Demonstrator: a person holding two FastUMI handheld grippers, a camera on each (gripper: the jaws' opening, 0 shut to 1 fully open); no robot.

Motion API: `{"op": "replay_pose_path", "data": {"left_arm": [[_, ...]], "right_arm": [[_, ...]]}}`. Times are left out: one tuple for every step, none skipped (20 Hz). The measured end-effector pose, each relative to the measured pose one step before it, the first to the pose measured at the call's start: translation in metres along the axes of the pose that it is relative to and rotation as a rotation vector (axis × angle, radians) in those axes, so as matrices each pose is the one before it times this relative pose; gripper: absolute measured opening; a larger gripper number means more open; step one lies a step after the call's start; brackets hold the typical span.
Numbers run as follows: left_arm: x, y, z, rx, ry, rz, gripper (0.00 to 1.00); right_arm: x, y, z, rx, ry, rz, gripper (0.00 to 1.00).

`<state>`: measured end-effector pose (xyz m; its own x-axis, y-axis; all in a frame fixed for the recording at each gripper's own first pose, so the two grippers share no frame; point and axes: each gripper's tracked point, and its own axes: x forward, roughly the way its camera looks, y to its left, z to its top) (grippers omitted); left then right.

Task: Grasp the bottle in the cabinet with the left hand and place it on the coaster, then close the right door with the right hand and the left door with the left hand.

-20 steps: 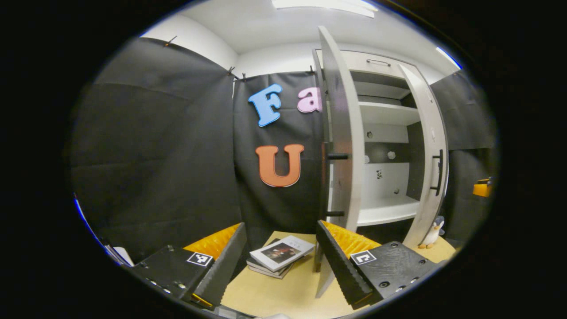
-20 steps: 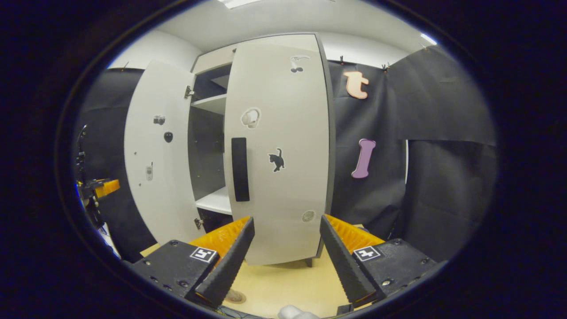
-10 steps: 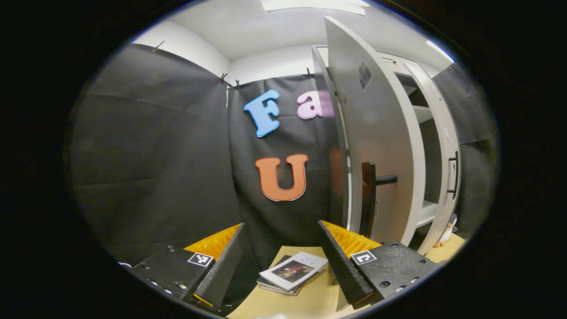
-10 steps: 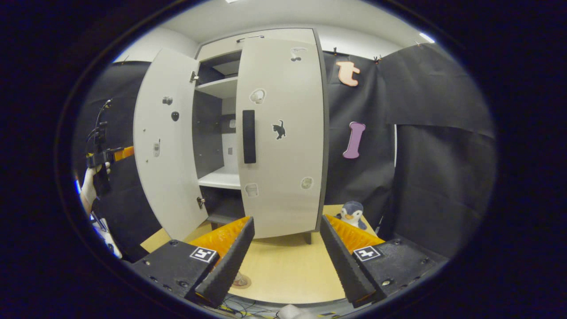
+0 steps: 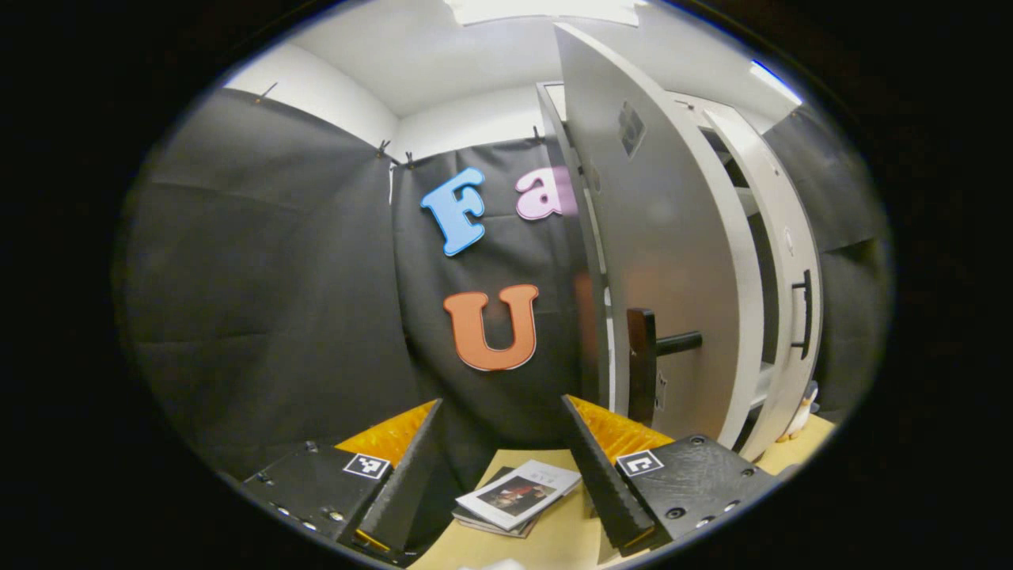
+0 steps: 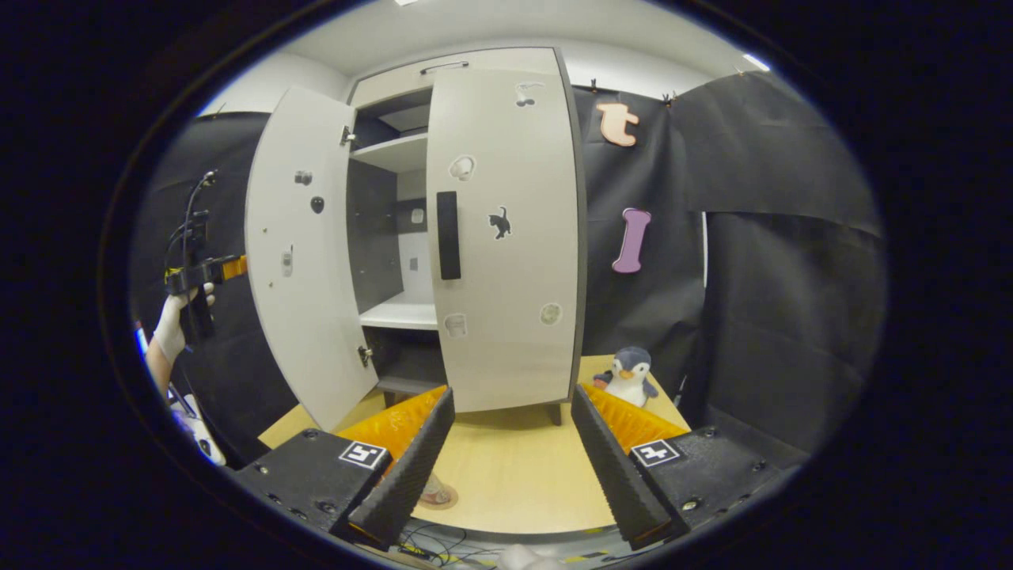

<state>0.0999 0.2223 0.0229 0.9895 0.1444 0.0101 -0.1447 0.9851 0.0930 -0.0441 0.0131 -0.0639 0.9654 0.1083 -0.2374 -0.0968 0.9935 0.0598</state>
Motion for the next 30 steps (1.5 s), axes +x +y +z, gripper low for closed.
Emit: {"op": "replay_pose_path", "data": {"left_arm": [[-0.00039,-0.00117,0.00102,0.00508,-0.00347,-0.00323,0.92],[-0.00137,-0.00194,0.00123,-0.00031,0.00010,-0.00339,0.92],[-0.00072,-0.00238,0.00246,-0.00531,-0.00019,-0.00489,0.92],[-0.00050,-0.00378,0.00186,-0.00647,0.00133,-0.00957,0.92],[-0.00048,-0.00960,0.00159,-0.00556,0.00033,-0.01555,0.92],[-0.00078,-0.01232,-0.00036,-0.00266,-0.00028,-0.01615,0.89],[-0.00350,-0.01548,-0.00148,-0.00108,-0.00329,-0.01324,0.92],[-0.00114,-0.01114,0.00075,-0.00270,-0.00196,-0.01051,0.92],[-0.00119,-0.00792,0.00114,-0.00516,-0.00180,-0.01128,0.92],[0.00176,-0.00939,0.00188,-0.00329,-0.00124,-0.01481,0.92],[0.00081,-0.00942,-0.00016,-0.00511,-0.00048,-0.01694,0.92],[0.00110,-0.00871,0.00047,-0.00802,-0.00154,-0.01318,0.92],[0.00259,-0.00853,-0.00031,-0.01072,-0.00020,-0.01571,0.92],[0.00254,-0.00884,0.00003,-0.01526,0.00215,-0.01763,0.92],[0.00206,-0.00776,-0.00080,-0.01668,0.00827,-0.01064,0.92],[0.00226,-0.00783,-0.00021,-0.00521,0.00153,-0.01249,0.92],[0.00249,-0.00538,0.00156,0.00240,-0.00020,-0.01595,0.92],[0.00280,-0.00884,0.00198,0.00378,-0.00085,-0.01657,0.92],[0.00406,-0.01254,0.00166,0.00761,-0.00420,-0.02297,0.92],[0.00427,-0.01249,0.00162,0.00945,-0.00528,-0.02338,0.92],[0.00389,-0.00960,0.00160,0.01347,-0.00027,-0.01562,0.96],[0.00334,-0.00317,0.00114,0.01829,-0.00452,0.00764,0.99],[-0.00155,-0.00418,0.00429,0.01411,-0.01127,-0.00256,0.98],[-0.00041,-0.00559,0.00293,0.00408,-0.00992,-0.00580,0.97],[-0.00043,-0.00455,-0.00038,-0.00224,-0.00273,-0.00600,0.97],[-0.00013,-0.00288,-0.00109,-0.00467,0.00882,-0.00742,0.97],[-0.00257,-0.00162,-0.00452,-0.00725,0.01424,0.00176,0.97],[-0.00358,-0.00078,-0.00243,-0.01153,0.01088,-0.00012,0.97],[-0.00376,-0.00136,-0.00016,-0.01334,0.00318,0.00007,0.96],[-0.00507,-0.00009,-0.00091,-0.00791,0.00294,0.00493,0.97]], "right_arm": [[-0.00002,0.00158,0.00089,-0.00283,-0.00500,0.00407,0.96],[-0.00043,0.00044,0.00102,0.00003,-0.00461,0.00301,0.96],[-0.00046,-0.00016,-0.00018,0.00198,-0.00156,0.00275,0.96],[-0.00033,0.00005,-0.00007,0.00244,0.00134,0.00499,0.96],[-0.00054,0.00011,-0.00033,0.00072,0.00100,0.00312,0.96],[-0.00029,-0.00242,0.00067,-0.00199,0.00184,-0.00110,0.96],[0.00041,-0.00290,0.00030,-0.00128,0.00060,-0.00072,0.96],[0.00115,-0.00387,0.00203,-0.00185,0.00062,-0.00315,0.96],[0.00248,-0.00437,0.00240,-0.00176,-0.00234,-0.00190,0.96],[0.00092,-0.00437,0.00240,-0.00177,-0.00041,-0.00500,0.96],[-0.00123,-0.00161,-0.00233,-0.00053,0.00159,-0.00354,0.97],[-0.00127,-0.00160,0.00026,0.00118,0.00194,-0.00096,0.97],[-0.00058,-0.00395,0.00006,0.00138,-0.00105,-0.00239,0.97],[-0.00027,-0.00377,0.00048,-0.00147,0.00014,-0.00408,0.96],[0.00098,-0.00399,0.00075,-0.00267,0.00044,-0.00562,0.96],[0.00141,-0.00280,-0.00005,0.00042,0.00157,-0.00573,0.97],[0.00084,-0.00176,-0.00085,0.00244,0.00329,-0.00279,0.97],[0.00036,-0.00092,-0.00038,0.00384,0.00288,-0.00191,0.97],[-0.00036,-0.00115,-0.00006,0.00226,0.00178,-0.00078,0.97],[-0.00038,-0.00047,0.00019,0.00012,0.00098,-0.00032,0.97],[-0.00072,0.00046,-0.00169,-0.00120,0.00103,-0.00006,0.96],[-0.00049,0.00010,0.00045,-0.00141,-0.00058,0.00037,0.96],[-0.00013,-0.00177,0.00058,-0.00301,-0.00150,-0.00361,0.96],[-0.00064,-0.00231,0.00055,-0.00110,-0.00042,-0.00626,0.97],[-0.00041,-0.00196,-0.00094,0.00174,-0.00121,-0.00453,0.97],[-0.00067,-0.00164,0.00046,0.00327,-0.00019,-0.00575,0.96],[-0.00021,-0.00211,0.00005,0.00324,-0.00123,-0.00614,0.97],[0.00014,-0.00261,0.00062,0.00324,-0.00283,-0.00913,0.97],[0.00016,-0.00134,-0.00009,0.00343,-0.00068,-0.00547,0.97],[0.00010,-0.00055,0.00061,0.00380,-0.00116,-0.00411,0.96]]}}
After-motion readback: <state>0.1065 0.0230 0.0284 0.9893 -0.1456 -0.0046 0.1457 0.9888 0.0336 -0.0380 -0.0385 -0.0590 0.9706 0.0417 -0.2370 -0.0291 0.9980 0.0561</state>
